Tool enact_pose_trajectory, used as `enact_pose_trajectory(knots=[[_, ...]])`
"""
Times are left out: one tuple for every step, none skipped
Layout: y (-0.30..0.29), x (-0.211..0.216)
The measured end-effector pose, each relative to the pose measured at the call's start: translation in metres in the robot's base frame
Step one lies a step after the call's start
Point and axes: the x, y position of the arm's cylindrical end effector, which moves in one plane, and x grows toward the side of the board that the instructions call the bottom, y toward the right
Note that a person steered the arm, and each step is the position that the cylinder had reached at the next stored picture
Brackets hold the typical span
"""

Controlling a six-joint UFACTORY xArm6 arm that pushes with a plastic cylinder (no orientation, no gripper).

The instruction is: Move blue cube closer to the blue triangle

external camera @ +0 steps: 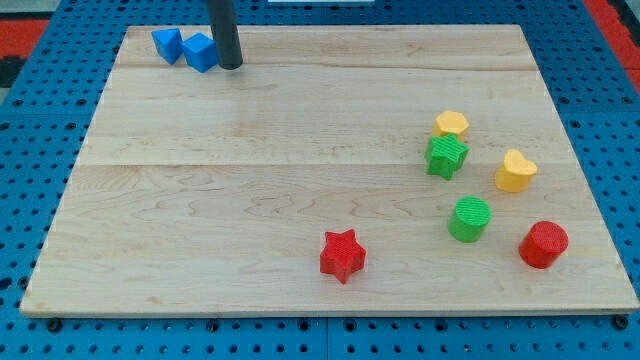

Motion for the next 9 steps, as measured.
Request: enact_pose_trajectory(knots=[[-0.025,0.000],[-0.042,0.000],[-0.046,0.001],[-0.046,0.006],[-0.063,0.006],[-0.063,0.006],[-0.063,0.006],[-0.043,0.013],[0.029,0.029]])
